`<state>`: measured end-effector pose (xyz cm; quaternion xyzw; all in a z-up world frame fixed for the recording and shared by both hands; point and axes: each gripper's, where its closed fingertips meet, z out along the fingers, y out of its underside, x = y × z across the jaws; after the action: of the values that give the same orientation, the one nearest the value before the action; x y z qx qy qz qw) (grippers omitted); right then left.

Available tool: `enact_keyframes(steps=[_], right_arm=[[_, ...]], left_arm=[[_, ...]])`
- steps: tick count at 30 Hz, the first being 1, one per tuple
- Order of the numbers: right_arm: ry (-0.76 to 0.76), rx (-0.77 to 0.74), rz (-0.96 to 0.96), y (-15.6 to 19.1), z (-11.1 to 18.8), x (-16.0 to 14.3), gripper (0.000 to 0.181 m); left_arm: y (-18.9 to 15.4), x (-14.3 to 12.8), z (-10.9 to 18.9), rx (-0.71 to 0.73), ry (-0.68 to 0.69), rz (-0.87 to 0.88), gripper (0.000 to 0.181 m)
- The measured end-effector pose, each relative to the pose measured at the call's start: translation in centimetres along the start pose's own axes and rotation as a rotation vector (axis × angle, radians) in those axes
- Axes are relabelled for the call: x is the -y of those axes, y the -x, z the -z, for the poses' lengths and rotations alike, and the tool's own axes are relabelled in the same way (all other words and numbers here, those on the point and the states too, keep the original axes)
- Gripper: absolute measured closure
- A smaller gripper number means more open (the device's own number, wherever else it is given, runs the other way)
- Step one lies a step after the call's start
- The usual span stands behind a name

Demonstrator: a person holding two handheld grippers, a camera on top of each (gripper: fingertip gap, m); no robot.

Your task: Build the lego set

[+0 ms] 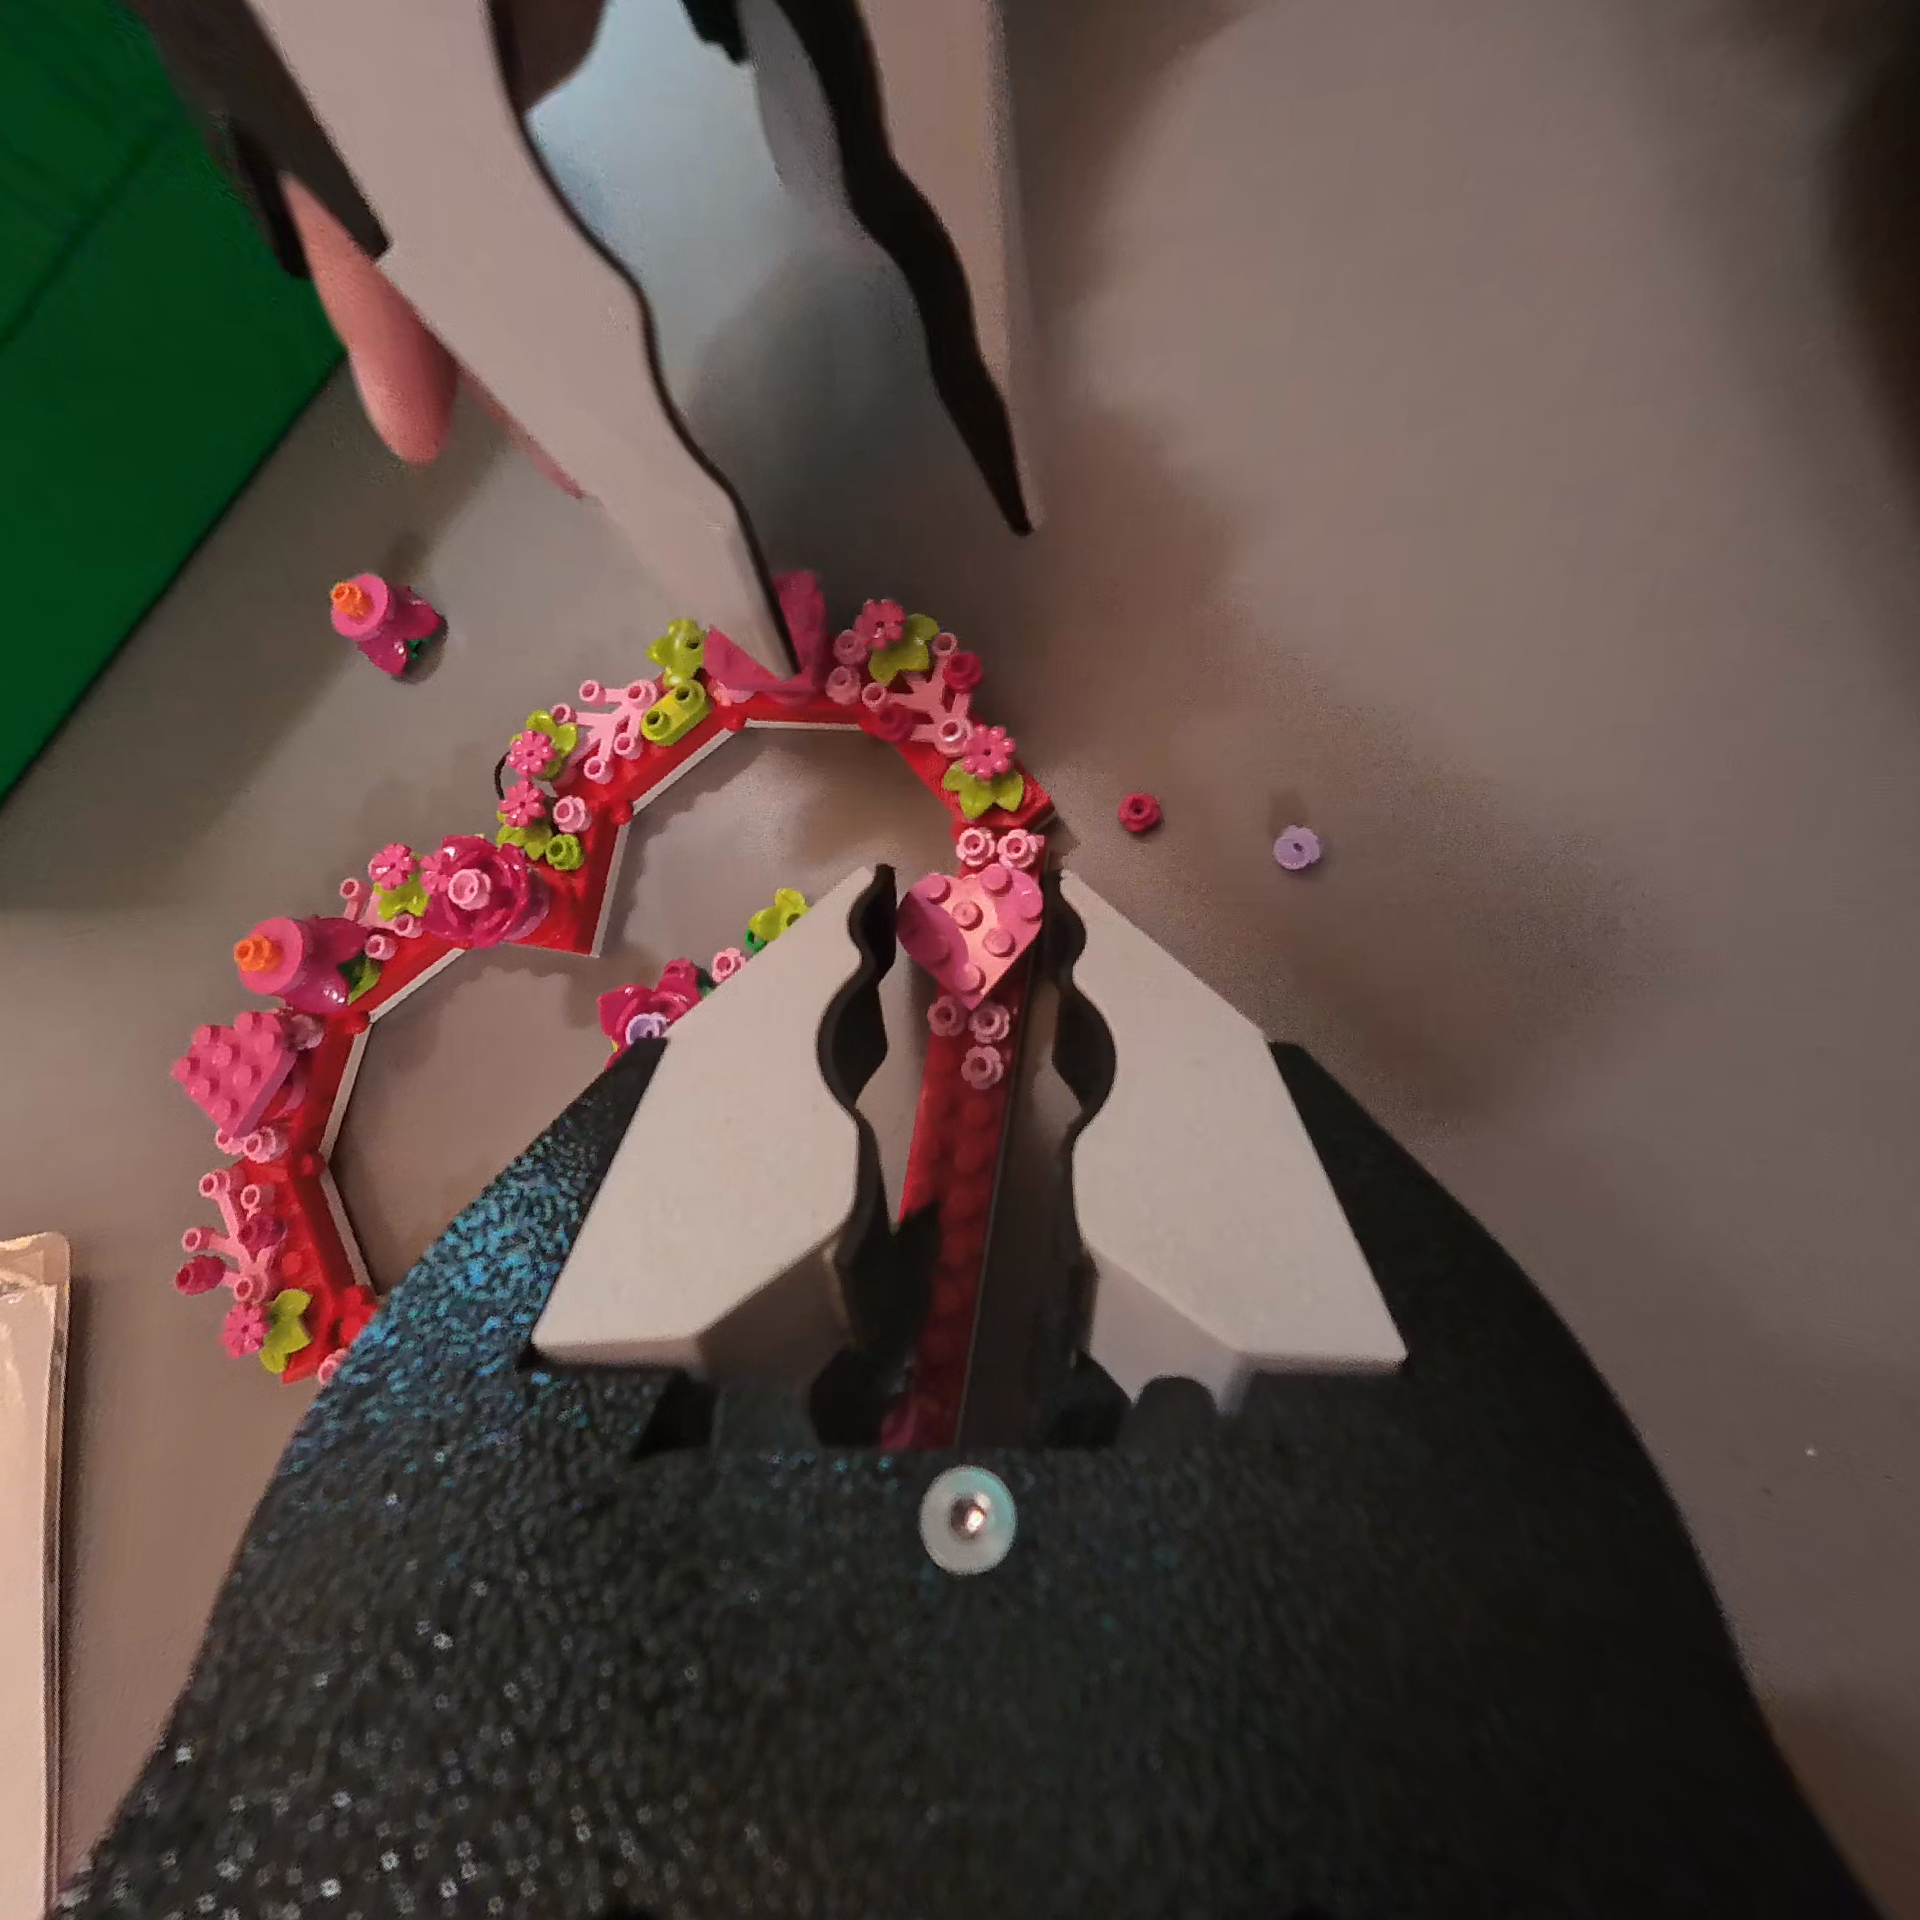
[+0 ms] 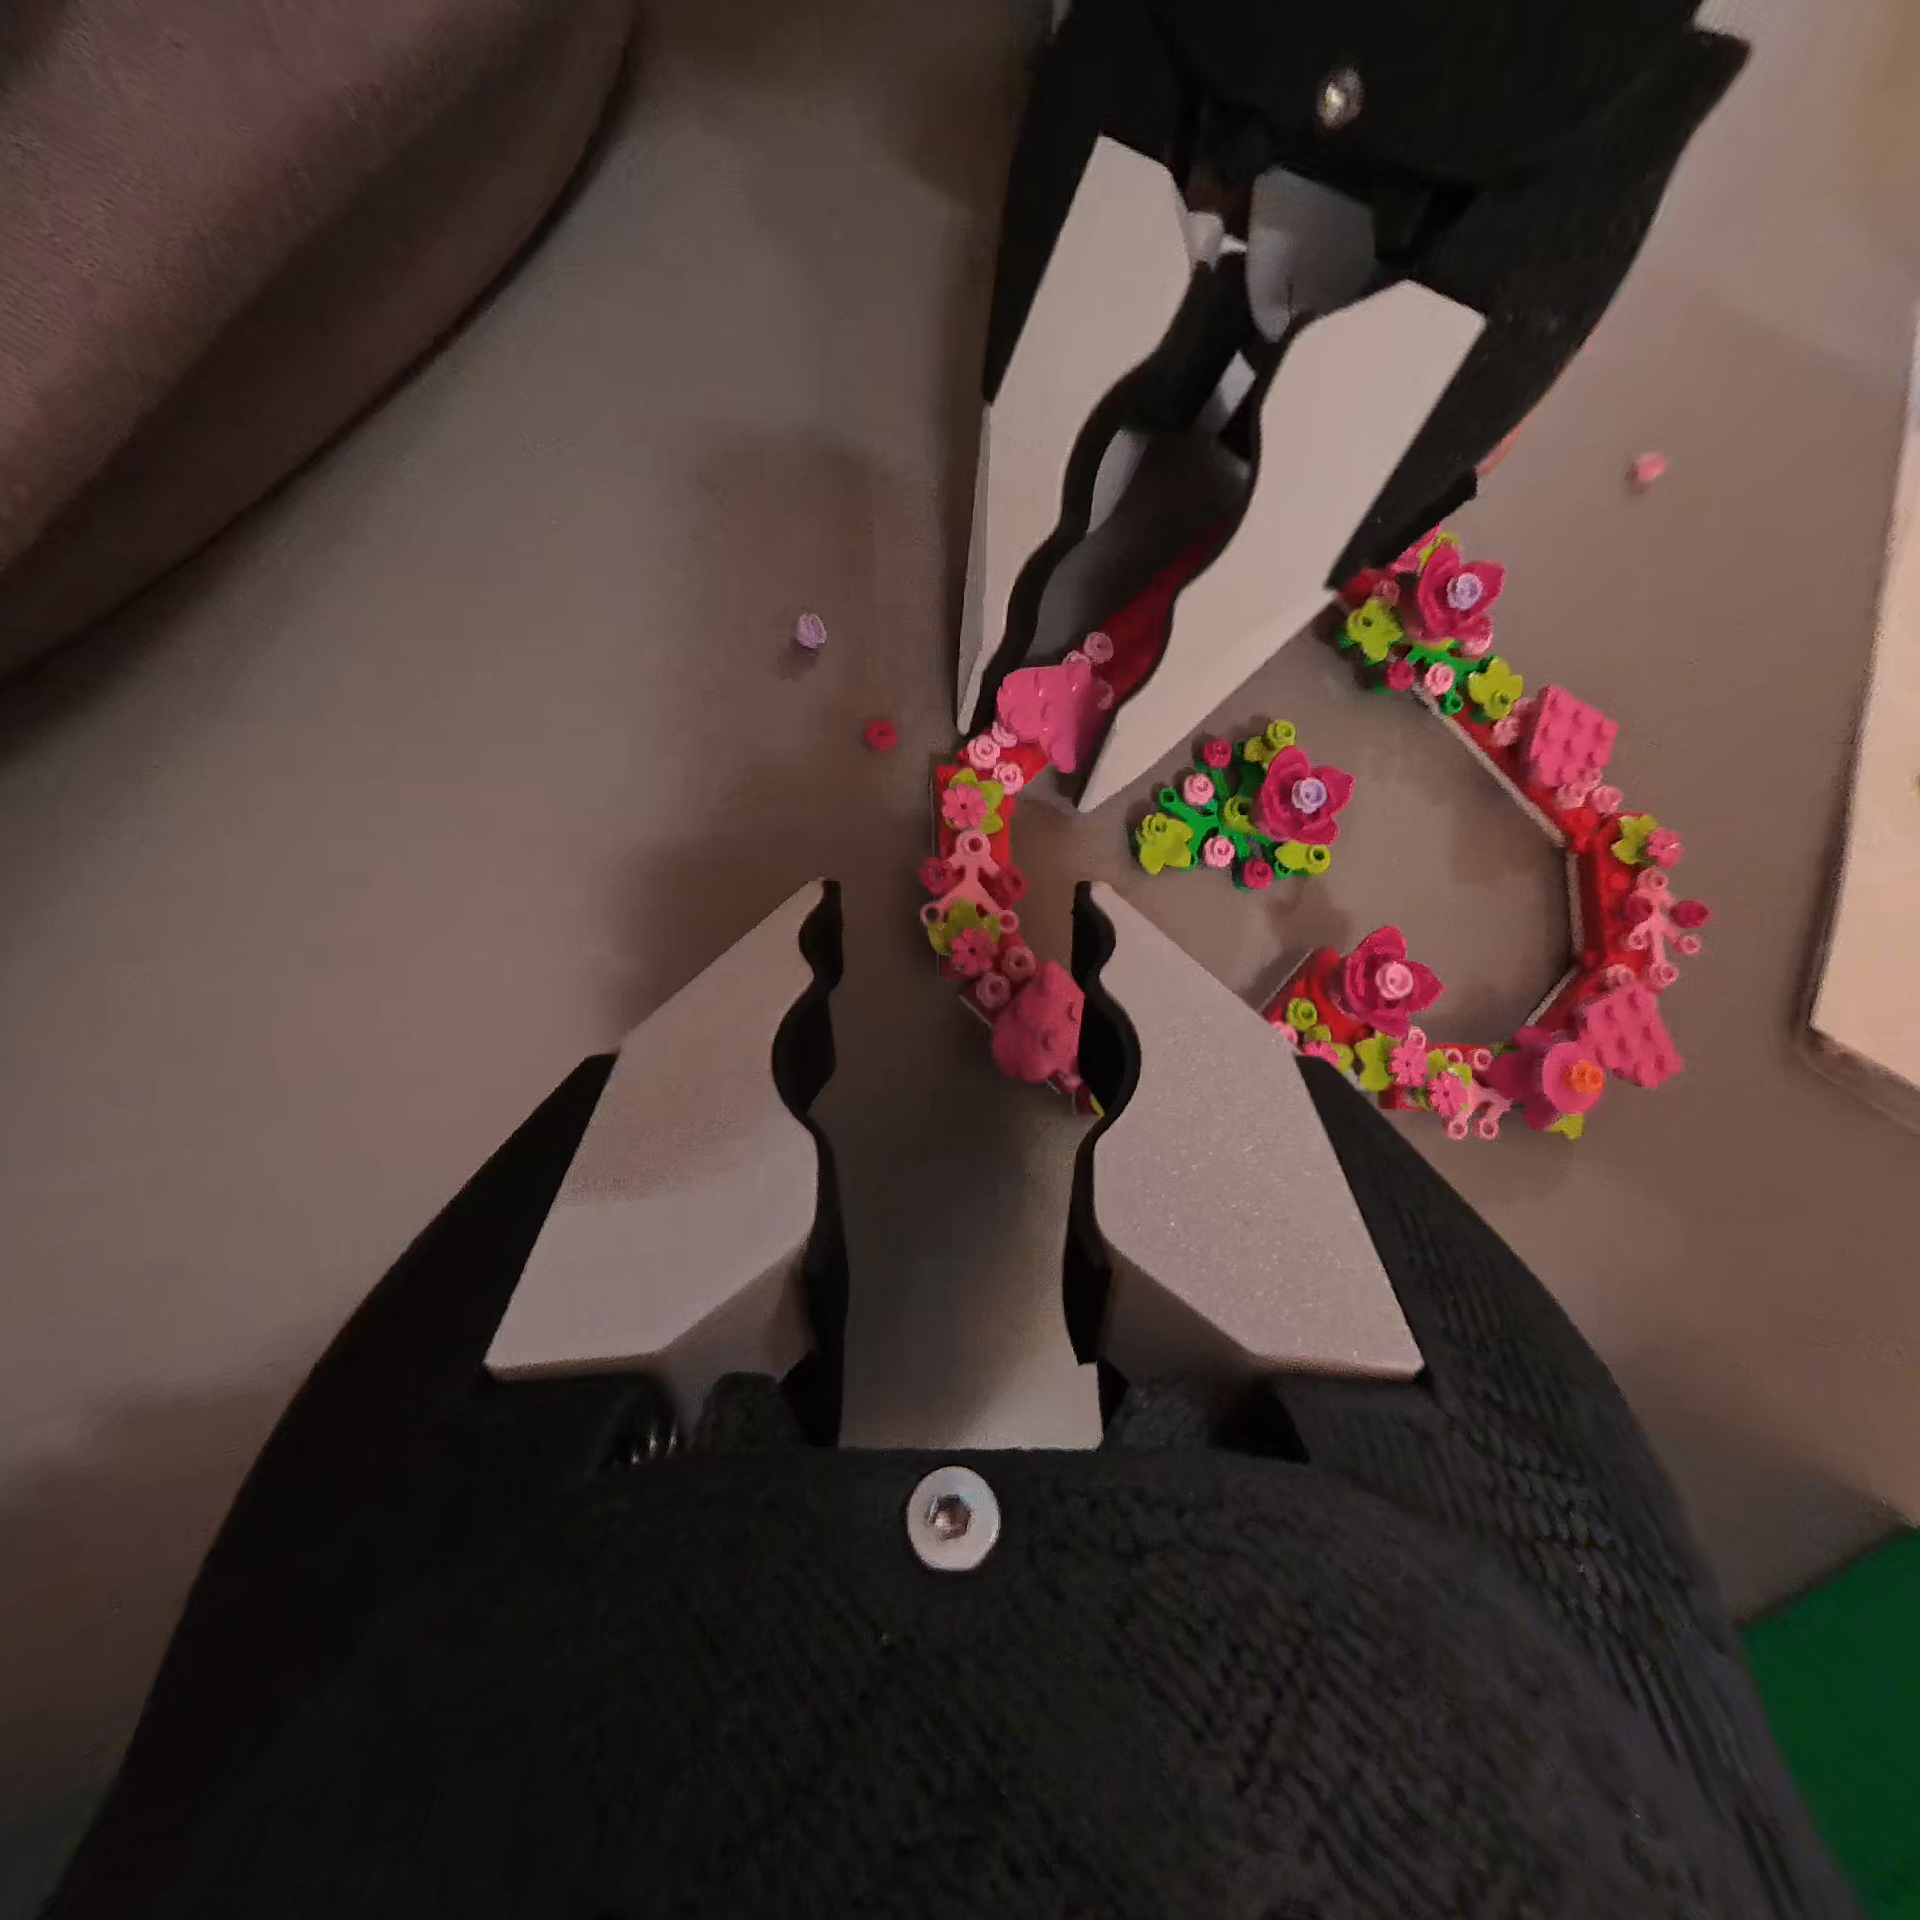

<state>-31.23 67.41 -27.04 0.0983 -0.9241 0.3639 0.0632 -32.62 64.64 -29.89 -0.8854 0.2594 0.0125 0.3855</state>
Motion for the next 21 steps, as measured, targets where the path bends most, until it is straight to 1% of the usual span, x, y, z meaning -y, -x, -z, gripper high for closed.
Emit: enact_keyframes(steps=[5, 8, 11, 16, 21], right_arm=[[0.008, -0.274, 0.201, -0.4, -1.1, 0.2, 0.138], [-0.017, -0.379, 0.278, -0.1, -1.3, 0.7, 0.141], [0.015, -0.496, 0.374, -0.4, -1.4, 0.5, 0.144], [0.085, -0.614, 0.500, -1.3, -2.0, -0.2, 0.148], [0.114, -0.722, 0.602, -2.2, -1.9, -0.2, 0.153]], left_arm=[[0.2, 0.1, 0.0, 0.010, -0.013, 0.012, 0.155], [0.5, 0.1, 0.0, 0.028, -0.016, 0.017, 0.155], [0.8, 0.1, 0.0, 0.039, -0.026, 0.029, 0.155], [1.2, 0.2, 0.2, 0.053, -0.045, 0.046, 0.155], [1.6, 0.3, 0.4, 0.065, -0.059, 0.058, 0.155]])
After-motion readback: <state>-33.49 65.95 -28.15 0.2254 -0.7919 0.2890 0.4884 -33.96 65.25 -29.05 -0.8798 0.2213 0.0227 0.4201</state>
